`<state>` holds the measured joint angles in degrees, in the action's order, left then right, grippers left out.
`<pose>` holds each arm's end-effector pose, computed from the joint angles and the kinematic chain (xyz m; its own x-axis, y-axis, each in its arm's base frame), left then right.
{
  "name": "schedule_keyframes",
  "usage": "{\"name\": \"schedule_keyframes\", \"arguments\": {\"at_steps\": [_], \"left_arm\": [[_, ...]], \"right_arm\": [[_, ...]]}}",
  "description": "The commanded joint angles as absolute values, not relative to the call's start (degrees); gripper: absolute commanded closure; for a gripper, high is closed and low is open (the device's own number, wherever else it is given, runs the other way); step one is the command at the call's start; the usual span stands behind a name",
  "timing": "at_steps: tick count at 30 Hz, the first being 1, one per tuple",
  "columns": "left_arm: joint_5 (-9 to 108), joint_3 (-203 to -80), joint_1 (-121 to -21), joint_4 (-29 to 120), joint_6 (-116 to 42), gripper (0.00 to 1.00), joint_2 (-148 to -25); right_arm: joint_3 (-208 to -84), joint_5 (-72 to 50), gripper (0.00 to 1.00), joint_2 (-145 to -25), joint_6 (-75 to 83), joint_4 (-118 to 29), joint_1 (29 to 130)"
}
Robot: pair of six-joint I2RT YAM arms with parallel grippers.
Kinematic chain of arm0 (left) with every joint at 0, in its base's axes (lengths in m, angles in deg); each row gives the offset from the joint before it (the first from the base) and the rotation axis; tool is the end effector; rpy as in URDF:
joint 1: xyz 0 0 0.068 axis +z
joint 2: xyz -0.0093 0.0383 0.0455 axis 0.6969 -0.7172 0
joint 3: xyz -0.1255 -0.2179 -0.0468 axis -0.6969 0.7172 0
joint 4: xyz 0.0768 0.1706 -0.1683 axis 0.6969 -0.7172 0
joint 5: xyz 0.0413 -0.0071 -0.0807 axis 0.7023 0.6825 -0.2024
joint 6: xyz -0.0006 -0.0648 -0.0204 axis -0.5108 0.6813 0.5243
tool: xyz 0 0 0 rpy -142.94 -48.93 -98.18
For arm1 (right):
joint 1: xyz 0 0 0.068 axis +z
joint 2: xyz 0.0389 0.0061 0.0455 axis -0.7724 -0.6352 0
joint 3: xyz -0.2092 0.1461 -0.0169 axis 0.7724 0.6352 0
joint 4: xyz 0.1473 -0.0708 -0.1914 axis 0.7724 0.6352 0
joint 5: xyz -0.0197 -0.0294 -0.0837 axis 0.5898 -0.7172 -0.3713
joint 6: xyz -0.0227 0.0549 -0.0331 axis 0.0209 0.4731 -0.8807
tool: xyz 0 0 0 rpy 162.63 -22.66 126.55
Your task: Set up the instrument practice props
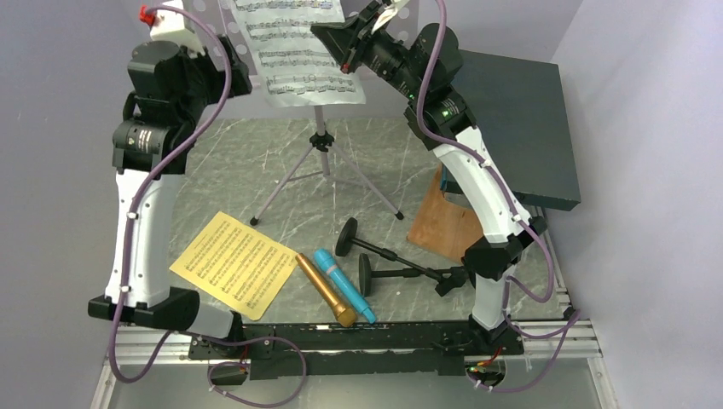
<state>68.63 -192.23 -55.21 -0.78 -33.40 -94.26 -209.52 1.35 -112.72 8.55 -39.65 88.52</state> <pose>0.2582 -0.0396 0.5438 -0.0745 -0.2468 -0.9662 -0.0189 0.9691 -0.2461 0.2927 0.2519 0.5689 0.1607 0.3603 -0.9189 -0.8702 0.4911 0.0403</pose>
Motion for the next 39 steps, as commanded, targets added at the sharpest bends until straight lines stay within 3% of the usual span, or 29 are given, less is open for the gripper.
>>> {"name": "schedule_keyframes", "arguments": {"at_steps": [1,3,15,22,33,39], "left_arm": [[62.61,-186.09,-54.27,7.34,-30.51,0.00,-85.42],[60.69,-189.49,-53.19,4.93,-30.18,0.01,-87.18],[45.48,-191.64,-42.46,8.32,-22.84,0.36,-90.31],[28.68,-186.95,-34.62,18.87,-11.07,0.52,-90.87],[17.98,-177.48,-31.89,37.42,0.36,0.45,-88.62],[13.77,-178.04,-31.88,44.73,3.84,0.57,-91.50]], "right_arm": [[-210.26,-1.54,1.00,-109.64,5.94,-42.39,88.36],[-210.45,-1.67,1.00,-109.91,6.50,-43.94,88.35],[-214.32,-5.54,1.00,-113.54,6.87,-49.37,88.34],[-215.43,-4.96,1.00,-115.17,6.23,-51.51,88.36],[-215.28,-5.22,1.00,-116.91,6.01,-53.20,88.35],[-215.87,-5.85,1.00,-117.77,6.16,-54.75,88.36]]}}
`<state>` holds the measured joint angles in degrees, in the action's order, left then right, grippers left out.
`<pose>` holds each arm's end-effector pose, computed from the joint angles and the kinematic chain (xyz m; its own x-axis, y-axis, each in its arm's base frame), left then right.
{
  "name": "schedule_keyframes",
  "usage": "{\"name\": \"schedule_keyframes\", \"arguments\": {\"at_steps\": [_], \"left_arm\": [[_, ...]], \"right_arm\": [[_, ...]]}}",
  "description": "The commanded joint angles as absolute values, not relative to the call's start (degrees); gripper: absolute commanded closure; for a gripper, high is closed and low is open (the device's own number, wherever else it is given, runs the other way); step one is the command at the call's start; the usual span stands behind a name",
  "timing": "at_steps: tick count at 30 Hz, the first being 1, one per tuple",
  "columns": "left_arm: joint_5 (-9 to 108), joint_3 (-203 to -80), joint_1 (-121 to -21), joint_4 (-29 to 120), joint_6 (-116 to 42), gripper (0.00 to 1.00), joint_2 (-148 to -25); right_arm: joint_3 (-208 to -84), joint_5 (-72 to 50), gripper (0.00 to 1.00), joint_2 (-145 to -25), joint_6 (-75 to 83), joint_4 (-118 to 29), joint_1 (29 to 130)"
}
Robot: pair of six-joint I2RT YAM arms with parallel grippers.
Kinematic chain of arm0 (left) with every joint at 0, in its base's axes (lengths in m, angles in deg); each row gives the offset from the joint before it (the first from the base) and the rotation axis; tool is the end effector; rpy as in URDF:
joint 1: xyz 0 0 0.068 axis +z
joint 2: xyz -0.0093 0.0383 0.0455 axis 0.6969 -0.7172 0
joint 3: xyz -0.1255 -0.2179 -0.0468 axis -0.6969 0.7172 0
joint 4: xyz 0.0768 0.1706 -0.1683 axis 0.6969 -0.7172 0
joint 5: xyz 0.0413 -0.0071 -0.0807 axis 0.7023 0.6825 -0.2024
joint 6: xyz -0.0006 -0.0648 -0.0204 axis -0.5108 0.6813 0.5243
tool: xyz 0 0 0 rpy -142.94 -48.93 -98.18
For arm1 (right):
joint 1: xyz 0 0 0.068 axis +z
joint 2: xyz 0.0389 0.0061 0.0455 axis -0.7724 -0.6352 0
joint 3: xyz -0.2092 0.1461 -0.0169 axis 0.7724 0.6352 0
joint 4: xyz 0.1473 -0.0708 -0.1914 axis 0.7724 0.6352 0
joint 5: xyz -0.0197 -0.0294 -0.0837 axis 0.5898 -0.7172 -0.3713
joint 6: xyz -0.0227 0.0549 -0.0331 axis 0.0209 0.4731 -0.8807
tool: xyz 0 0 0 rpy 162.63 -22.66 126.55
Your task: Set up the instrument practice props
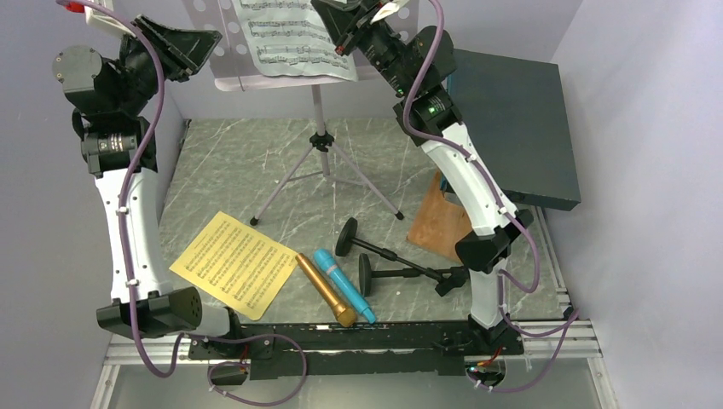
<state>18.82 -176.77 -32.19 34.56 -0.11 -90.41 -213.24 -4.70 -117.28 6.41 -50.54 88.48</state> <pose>0.2653 0.0215 0.5570 -0.0981 -0.6168 -0.7810 0.5179 0.6385 -0.5693 0.3051 0.2542 0.5793 0.3231 0.4488 -0.8332 -0.8133 0.5818 -0.0020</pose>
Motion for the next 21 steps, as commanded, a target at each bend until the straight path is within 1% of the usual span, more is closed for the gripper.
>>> {"name": "schedule_keyframes", "arguments": {"at_steps": [1,5,11,13,21], "left_arm": [[13.20,-178.18,-31.89,45.68,4.38,0.59,-91.91],[12.24,-178.75,-31.93,46.53,5.05,0.63,-93.13],[12.38,-178.51,-31.83,47.15,5.35,0.62,-93.96],[12.09,-178.01,-31.92,47.98,5.89,0.64,-94.31],[8.63,-175.04,-31.89,58.33,12.41,0.72,-95.96]], "right_arm": [[-216.52,-5.89,1.00,-118.14,6.16,-54.63,88.36],[-217.15,-5.94,1.00,-119.02,6.27,-55.17,88.44],[-217.15,-5.94,1.00,-119.56,6.19,-55.99,88.45],[-217.15,-6.13,1.00,-119.77,6.23,-56.22,88.45],[-217.15,-6.42,1.00,-120.32,6.05,-57.13,88.44]]}}
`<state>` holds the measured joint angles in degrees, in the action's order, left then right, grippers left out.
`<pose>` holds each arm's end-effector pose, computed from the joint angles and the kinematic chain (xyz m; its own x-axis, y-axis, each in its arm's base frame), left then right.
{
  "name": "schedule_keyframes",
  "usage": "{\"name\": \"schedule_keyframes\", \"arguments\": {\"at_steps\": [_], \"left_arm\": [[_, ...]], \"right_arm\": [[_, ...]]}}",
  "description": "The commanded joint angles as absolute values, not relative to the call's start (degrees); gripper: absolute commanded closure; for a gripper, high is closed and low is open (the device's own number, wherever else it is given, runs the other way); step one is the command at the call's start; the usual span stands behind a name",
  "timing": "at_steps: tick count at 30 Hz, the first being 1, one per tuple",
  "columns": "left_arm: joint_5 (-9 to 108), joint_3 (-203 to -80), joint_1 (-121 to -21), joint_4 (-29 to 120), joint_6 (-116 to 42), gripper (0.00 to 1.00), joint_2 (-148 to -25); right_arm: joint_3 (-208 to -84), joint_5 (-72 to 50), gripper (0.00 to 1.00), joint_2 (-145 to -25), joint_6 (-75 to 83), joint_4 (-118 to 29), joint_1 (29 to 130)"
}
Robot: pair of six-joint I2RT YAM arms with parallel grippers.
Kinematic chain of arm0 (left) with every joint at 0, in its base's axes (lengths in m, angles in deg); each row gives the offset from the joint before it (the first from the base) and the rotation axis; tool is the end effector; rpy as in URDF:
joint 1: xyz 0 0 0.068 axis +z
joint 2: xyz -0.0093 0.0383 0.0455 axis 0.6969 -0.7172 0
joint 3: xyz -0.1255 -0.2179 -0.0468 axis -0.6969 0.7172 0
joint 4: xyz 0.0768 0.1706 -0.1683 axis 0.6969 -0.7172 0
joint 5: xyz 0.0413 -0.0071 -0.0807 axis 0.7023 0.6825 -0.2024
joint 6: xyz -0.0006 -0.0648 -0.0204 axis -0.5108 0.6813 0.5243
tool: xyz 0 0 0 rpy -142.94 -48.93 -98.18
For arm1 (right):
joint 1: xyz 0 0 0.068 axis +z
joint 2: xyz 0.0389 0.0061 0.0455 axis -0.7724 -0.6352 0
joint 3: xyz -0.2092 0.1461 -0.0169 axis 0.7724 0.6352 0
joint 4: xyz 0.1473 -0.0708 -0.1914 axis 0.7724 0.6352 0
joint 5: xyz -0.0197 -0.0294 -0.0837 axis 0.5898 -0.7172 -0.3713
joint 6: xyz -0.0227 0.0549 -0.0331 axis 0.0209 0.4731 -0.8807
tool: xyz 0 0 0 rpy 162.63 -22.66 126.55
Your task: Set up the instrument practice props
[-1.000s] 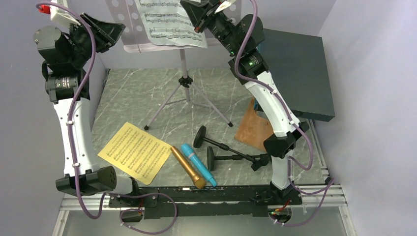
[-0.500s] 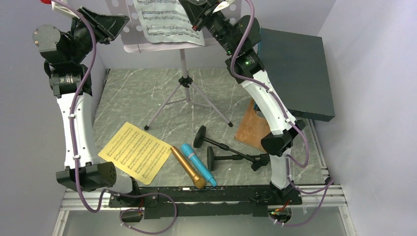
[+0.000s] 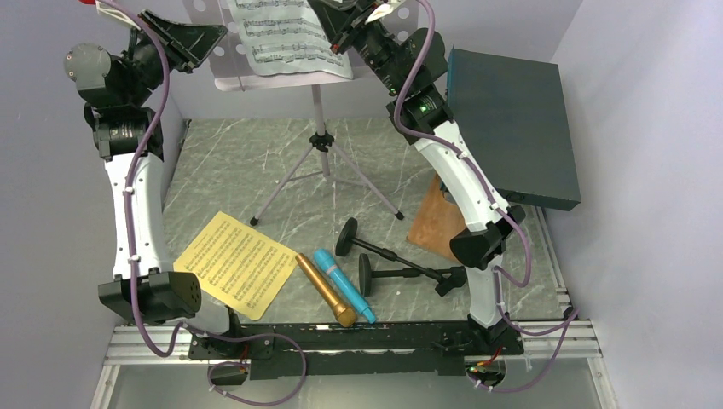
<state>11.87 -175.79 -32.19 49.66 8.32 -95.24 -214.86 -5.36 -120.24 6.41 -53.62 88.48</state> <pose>0.2904 0.0218 0.5561 -0.1388 -0.6267 -0.7668 0.6486 0.5276 -0.5486 0.3160 0.2619 0.5731 0.3437 0.4654 -0.8156 -0.8078 0.5894 -0.0041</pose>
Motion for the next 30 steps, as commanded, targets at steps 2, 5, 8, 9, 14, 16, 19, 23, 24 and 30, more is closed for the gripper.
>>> {"name": "schedule_keyframes", "arguments": {"at_steps": [2,5,8,9,14,16,19,23,24,30], "left_arm": [[8.10,-175.06,-31.89,58.56,12.38,0.74,-96.45],[8.32,-174.24,-31.90,59.50,12.24,0.76,-96.18],[8.93,-174.38,-31.87,57.41,10.99,0.72,-95.85],[9.66,-174.32,-31.95,55.97,9.97,0.68,-95.48],[11.49,-173.78,-31.89,53.27,7.29,0.63,-94.76],[11.34,-174.07,-31.88,53.38,7.71,0.64,-95.39],[10.70,-173.78,-31.89,56.35,9.59,0.67,-96.12],[9.07,-173.73,-31.90,61.04,12.42,0.70,-97.34],[8.84,-173.69,-31.95,61.76,12.87,0.70,-97.70],[7.65,-172.63,-31.91,65.18,14.41,0.74,-97.96]], "right_arm": [[-217.15,-6.47,1.00,-120.43,6.07,-57.24,88.45],[-217.15,-6.42,1.00,-120.63,5.99,-57.54,88.44],[-217.15,-6.33,1.00,-120.70,5.83,-57.40,88.50],[-217.15,-6.33,1.00,-120.69,5.77,-57.34,88.50],[-216.88,-6.03,1.00,-120.73,5.96,-57.88,88.43],[-216.88,-5.98,1.00,-120.81,6.03,-58.04,88.51],[-216.92,-5.98,1.00,-120.87,6.07,-58.37,88.49],[-216.97,-6.15,1.00,-121.12,5.98,-59.10,88.50],[-217.02,-6.15,1.00,-121.25,5.98,-59.31,88.51],[-217.32,-5.94,1.00,-121.55,5.65,-60.01,88.67]]}}
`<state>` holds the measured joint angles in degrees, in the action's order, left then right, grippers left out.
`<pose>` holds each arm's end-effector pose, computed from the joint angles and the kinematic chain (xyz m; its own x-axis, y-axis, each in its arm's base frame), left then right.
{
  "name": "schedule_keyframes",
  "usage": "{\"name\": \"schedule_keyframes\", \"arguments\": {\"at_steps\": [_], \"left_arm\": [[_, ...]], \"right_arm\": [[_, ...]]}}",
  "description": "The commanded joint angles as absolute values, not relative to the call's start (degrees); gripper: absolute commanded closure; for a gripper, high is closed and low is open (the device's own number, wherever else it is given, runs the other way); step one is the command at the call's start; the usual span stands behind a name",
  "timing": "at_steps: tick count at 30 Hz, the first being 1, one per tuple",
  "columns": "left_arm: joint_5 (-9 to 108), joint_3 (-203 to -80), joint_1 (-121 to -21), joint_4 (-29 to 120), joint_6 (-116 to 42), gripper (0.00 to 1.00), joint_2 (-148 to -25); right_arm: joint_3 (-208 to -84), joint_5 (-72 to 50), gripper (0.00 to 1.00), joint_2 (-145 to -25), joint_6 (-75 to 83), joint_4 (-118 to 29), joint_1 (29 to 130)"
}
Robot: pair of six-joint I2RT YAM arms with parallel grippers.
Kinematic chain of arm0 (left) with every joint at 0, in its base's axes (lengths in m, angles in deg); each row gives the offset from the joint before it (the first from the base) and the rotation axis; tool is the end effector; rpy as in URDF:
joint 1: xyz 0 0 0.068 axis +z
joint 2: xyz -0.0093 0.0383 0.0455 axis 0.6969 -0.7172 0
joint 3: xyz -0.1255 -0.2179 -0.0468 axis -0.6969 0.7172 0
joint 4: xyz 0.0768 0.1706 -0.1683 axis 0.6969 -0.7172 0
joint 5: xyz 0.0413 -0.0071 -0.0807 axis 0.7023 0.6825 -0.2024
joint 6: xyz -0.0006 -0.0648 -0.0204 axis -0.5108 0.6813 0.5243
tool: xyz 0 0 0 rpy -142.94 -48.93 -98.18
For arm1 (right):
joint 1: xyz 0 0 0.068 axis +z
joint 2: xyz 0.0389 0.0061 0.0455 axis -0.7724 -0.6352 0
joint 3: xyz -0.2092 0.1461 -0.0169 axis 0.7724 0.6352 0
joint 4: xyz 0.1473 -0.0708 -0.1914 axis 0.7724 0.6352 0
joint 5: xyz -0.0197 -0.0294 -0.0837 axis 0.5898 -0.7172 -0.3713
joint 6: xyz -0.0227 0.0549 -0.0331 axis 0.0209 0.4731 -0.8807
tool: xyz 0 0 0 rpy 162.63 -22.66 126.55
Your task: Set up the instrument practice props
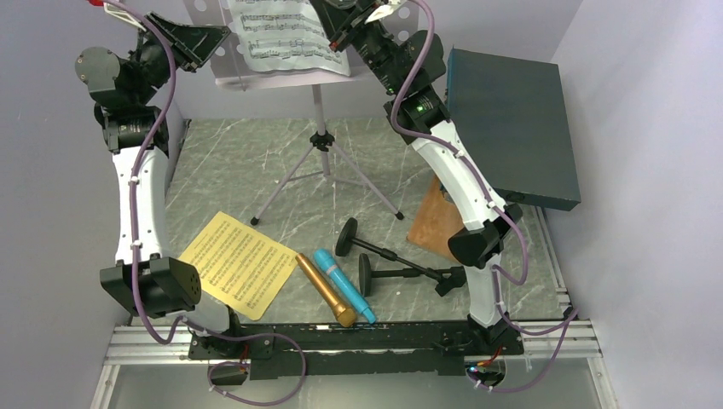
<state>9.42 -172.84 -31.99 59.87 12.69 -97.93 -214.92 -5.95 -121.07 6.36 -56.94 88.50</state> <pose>0.3089 0.0252 0.5439 -0.1549 -0.6311 -0.7601 0.6941 0.4780 -0.5383 0.3178 0.2628 0.5736 0.3732 0.4880 -0.7890 -0.8026 0.5964 -0.0108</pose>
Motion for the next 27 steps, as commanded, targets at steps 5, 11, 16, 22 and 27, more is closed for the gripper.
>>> {"name": "schedule_keyframes", "arguments": {"at_steps": [5,11,16,22,27], "left_arm": [[7.17,-172.48,-31.95,67.57,14.76,0.77,-97.74],[6.05,-171.51,-31.92,71.02,14.52,0.84,-97.48],[6.89,-169.74,-31.88,71.39,11.76,0.92,-95.78],[8.82,-165.27,-31.89,77.57,9.93,1.00,-93.34],[9.10,-163.79,-31.89,83.03,9.84,1.00,-92.77]], "right_arm": [[-217.50,-5.80,1.00,-121.90,5.37,-60.12,88.80],[-217.76,-6.07,1.00,-122.37,5.08,-60.27,88.89],[-217.76,-6.53,1.00,-122.48,4.93,-60.57,88.97],[-217.34,-8.11,1.00,-122.13,4.20,-60.70,89.36],[-216.71,-9.53,1.00,-121.79,3.20,-60.84,89.91]]}}
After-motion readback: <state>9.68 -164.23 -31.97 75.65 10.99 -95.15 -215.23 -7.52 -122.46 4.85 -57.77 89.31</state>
